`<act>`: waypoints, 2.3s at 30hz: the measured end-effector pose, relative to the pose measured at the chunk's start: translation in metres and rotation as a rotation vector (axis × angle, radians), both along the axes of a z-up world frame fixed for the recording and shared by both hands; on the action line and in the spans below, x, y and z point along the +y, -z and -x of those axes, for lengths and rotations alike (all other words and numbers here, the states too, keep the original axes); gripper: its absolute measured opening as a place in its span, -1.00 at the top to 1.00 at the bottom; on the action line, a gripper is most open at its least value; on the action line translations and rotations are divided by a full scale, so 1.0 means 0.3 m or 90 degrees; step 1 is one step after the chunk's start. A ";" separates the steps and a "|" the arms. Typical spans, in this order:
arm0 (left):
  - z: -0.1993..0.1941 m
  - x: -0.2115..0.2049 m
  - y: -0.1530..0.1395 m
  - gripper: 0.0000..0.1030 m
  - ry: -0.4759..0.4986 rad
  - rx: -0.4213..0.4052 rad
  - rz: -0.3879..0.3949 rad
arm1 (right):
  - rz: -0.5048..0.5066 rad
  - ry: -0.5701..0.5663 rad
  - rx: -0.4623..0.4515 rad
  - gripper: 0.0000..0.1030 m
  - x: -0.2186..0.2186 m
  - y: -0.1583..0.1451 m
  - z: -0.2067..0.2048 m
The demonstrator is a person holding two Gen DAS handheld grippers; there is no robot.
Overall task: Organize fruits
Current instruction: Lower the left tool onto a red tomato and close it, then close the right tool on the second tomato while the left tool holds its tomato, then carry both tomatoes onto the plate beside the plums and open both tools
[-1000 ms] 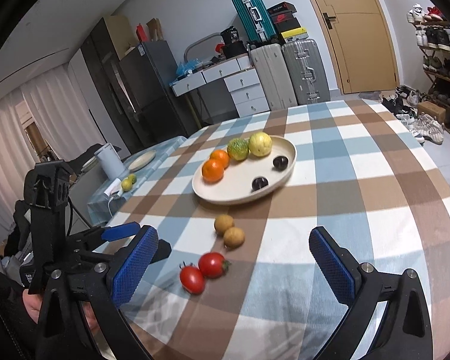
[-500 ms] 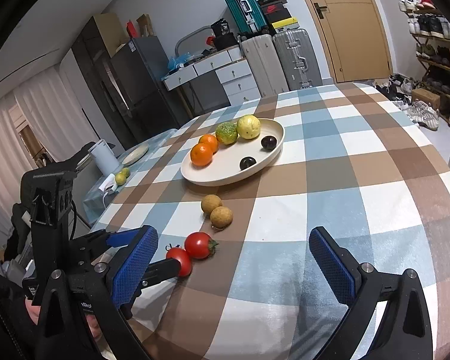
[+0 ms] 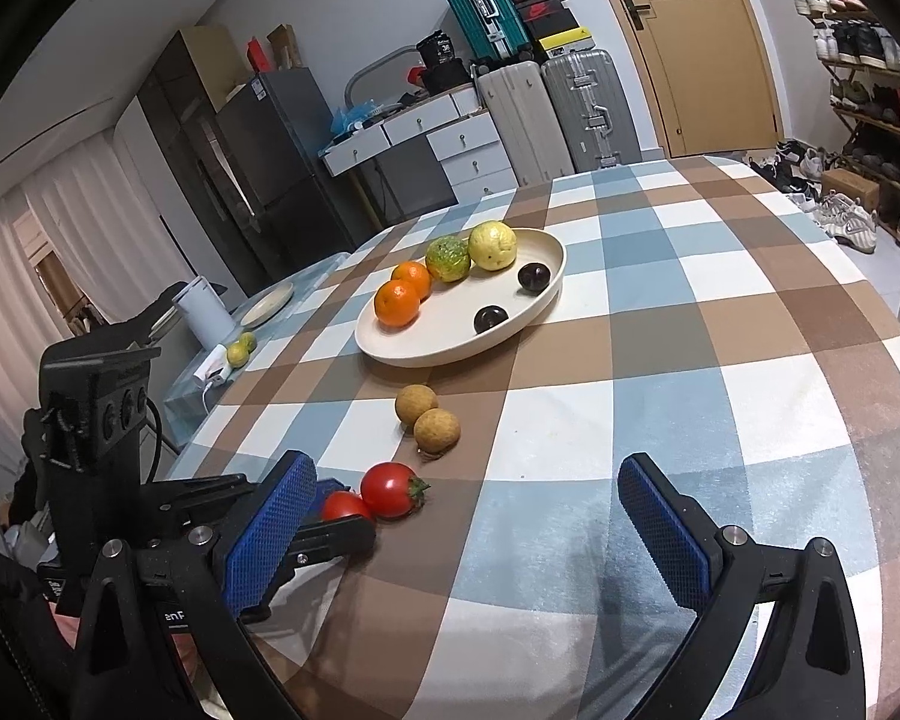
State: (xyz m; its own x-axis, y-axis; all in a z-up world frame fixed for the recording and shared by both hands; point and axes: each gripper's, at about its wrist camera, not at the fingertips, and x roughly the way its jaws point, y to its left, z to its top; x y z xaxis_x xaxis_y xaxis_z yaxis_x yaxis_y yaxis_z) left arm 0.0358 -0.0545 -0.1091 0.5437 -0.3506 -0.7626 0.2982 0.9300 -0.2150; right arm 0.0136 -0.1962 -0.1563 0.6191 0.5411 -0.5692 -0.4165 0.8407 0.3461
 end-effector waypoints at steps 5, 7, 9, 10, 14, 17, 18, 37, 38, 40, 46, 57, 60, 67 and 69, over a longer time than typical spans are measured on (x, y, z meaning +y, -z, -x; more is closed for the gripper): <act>0.004 0.032 -0.004 0.39 -0.006 0.003 0.024 | 0.007 -0.001 0.003 -0.99 0.008 0.003 -0.002; 0.009 0.047 -0.010 0.39 -0.010 -0.001 0.031 | 0.009 0.001 0.005 -0.99 0.011 0.002 -0.005; 0.014 0.069 -0.024 0.39 -0.014 -0.007 0.042 | 0.007 -0.004 0.011 -0.99 0.013 0.003 -0.008; 0.016 0.079 -0.031 0.39 -0.017 -0.012 0.045 | 0.002 -0.012 0.017 -0.99 0.017 0.004 -0.013; 0.016 0.139 -0.066 0.39 -0.037 -0.024 0.055 | 0.011 -0.025 0.036 -0.99 0.047 0.013 -0.021; 0.010 0.193 -0.086 0.39 -0.054 -0.028 0.060 | 0.021 -0.041 0.038 -0.99 0.080 0.020 -0.020; 0.009 0.214 -0.092 0.39 -0.061 -0.031 0.060 | 0.027 -0.047 0.038 -0.99 0.093 0.021 -0.019; 0.015 0.392 -0.126 0.48 -0.128 -0.054 0.080 | 0.138 -0.090 0.053 -0.02 0.286 0.097 -0.037; 0.011 0.388 -0.128 0.52 -0.130 -0.056 0.080 | 0.143 -0.090 0.054 0.07 0.290 0.100 -0.037; 0.003 0.386 -0.139 0.52 -0.132 -0.065 0.081 | 0.150 -0.094 0.060 0.36 0.296 0.109 -0.038; -0.048 0.366 -0.147 0.53 -0.116 -0.056 0.091 | 0.113 -0.094 0.071 0.41 0.268 0.108 -0.050; -0.066 0.414 -0.120 0.46 -0.152 -0.024 0.065 | 0.056 -0.108 0.041 0.41 0.231 0.054 -0.061; -0.063 0.410 -0.088 0.45 -0.155 -0.011 0.054 | 0.048 -0.113 0.036 0.41 0.231 0.048 -0.071; -0.105 0.364 -0.019 0.11 -0.139 0.033 0.057 | 0.037 -0.118 0.029 0.41 0.224 0.039 -0.079; -0.118 0.348 -0.008 0.10 -0.135 0.036 0.052 | 0.032 -0.116 0.031 0.41 0.217 0.037 -0.082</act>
